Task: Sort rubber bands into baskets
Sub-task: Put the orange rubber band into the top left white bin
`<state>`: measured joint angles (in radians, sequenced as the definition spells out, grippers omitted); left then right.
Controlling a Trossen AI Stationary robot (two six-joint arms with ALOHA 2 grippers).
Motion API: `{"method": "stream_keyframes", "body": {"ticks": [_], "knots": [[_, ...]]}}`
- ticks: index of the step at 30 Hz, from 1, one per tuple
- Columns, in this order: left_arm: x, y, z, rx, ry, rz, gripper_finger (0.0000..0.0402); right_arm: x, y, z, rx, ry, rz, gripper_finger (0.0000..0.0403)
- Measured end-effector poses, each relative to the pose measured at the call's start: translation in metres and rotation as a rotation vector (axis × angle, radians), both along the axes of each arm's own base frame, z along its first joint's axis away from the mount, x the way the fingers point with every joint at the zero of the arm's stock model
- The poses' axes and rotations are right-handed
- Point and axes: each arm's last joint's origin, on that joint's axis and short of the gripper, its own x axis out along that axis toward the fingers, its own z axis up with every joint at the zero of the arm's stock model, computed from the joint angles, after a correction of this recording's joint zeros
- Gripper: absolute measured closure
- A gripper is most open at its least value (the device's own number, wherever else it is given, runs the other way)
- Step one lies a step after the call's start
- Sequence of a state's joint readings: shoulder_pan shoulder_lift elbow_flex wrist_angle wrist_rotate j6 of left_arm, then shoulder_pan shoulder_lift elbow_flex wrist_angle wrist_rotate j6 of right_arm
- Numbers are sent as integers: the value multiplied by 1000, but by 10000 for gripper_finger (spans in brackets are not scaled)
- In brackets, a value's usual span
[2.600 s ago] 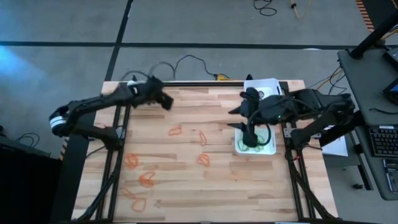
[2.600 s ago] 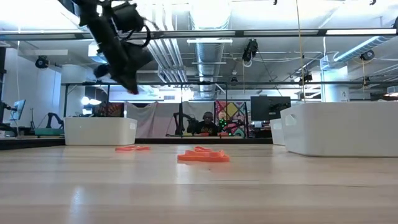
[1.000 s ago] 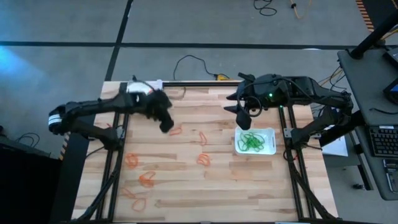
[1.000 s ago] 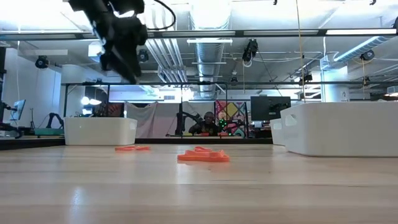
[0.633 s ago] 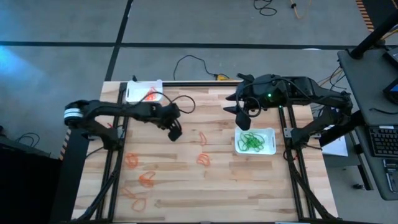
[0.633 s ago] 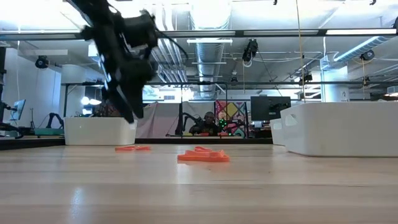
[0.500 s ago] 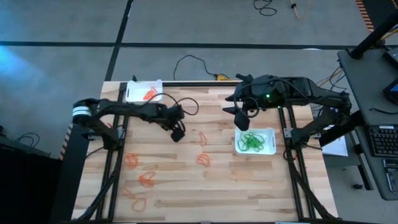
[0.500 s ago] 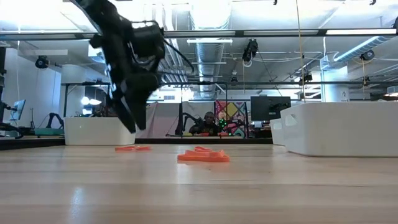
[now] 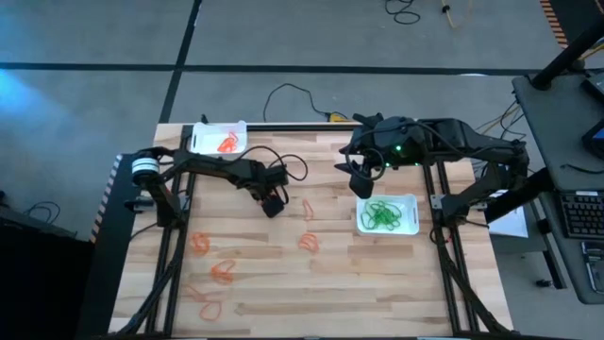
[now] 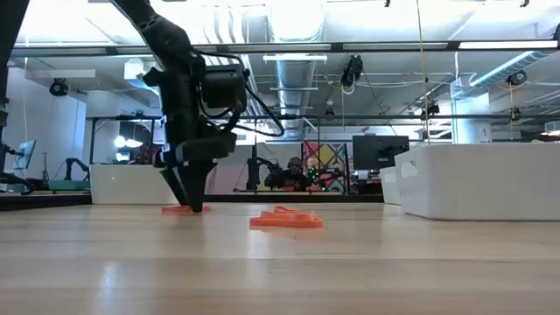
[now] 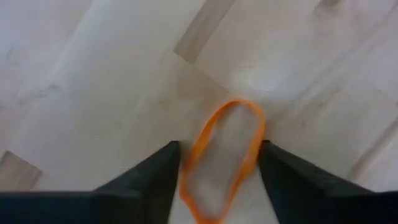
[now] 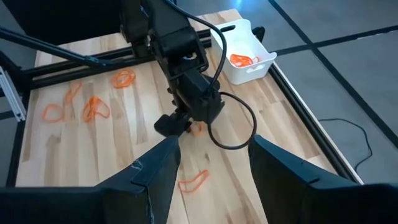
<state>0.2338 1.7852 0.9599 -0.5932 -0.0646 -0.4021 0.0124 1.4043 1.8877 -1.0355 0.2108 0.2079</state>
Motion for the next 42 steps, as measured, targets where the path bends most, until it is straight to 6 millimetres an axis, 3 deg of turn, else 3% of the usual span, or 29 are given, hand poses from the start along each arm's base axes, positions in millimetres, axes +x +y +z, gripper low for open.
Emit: {"method": "stream_keyframes", "body": {"ticks": [6,8,12,17,20,23,27,30,36,42], "knots": [[0,2,1,-1,-15,5,358,3,-5,-2,-6,8,-16,218],[-1,4,5,-3,-43,13,389,3,-9,-2,-15,12,-21,218],[-10,13,22,21,-69,51,397,3,-13,-2,-19,14,-33,218],[-37,34,73,111,-187,155,401,2,-13,-1,-36,15,-19,218],[-63,59,98,169,-254,280,401,2,-15,-1,-41,14,-24,218],[-94,91,109,233,-260,424,401,2,-20,-1,-47,18,-37,218],[-131,133,109,305,-234,599,401,2,-22,-1,-37,16,-51,218],[-144,154,99,304,-216,683,401,2,-22,-1,-28,13,-56,218],[-142,182,63,184,-253,767,401,2,-21,-1,-26,13,-56,218],[-139,188,42,141,-200,813,400,3,-17,-2,21,14,-2,218]]}}
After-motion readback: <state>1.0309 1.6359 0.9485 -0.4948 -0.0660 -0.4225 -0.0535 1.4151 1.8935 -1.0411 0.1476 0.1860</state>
